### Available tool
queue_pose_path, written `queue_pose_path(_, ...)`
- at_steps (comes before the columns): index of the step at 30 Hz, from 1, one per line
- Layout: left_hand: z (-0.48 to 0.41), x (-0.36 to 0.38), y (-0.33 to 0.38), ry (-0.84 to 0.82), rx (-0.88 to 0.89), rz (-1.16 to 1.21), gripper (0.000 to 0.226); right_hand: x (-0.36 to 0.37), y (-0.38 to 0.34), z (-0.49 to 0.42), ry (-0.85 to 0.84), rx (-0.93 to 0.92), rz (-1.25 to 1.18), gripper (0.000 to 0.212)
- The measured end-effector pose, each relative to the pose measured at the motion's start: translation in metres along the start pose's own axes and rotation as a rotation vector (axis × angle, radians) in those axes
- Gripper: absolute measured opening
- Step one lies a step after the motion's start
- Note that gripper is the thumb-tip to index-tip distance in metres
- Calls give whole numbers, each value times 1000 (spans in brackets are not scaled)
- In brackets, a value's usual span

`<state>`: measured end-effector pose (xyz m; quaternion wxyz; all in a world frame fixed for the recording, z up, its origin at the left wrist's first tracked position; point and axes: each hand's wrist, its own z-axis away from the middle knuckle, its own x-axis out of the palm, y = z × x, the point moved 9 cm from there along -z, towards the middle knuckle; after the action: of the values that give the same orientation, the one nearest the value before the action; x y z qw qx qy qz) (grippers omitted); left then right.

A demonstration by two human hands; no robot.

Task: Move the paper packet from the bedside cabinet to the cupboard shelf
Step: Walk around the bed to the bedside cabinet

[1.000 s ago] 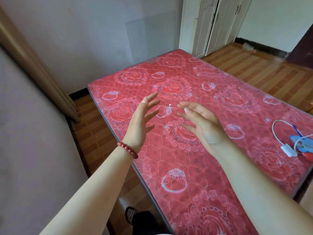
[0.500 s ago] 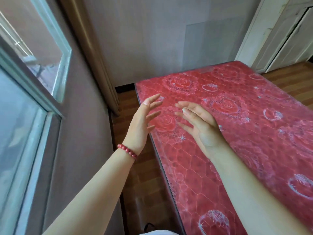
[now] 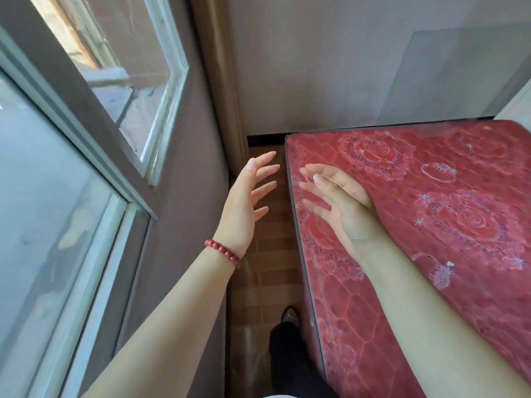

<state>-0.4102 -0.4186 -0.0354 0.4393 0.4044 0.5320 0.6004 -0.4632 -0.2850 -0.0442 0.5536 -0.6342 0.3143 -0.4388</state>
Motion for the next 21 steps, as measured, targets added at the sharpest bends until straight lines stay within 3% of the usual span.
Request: queue_pose_path(21,-343,-36,26,52,-31,-8,50,-23,6,-352,-41,48,-40,18)
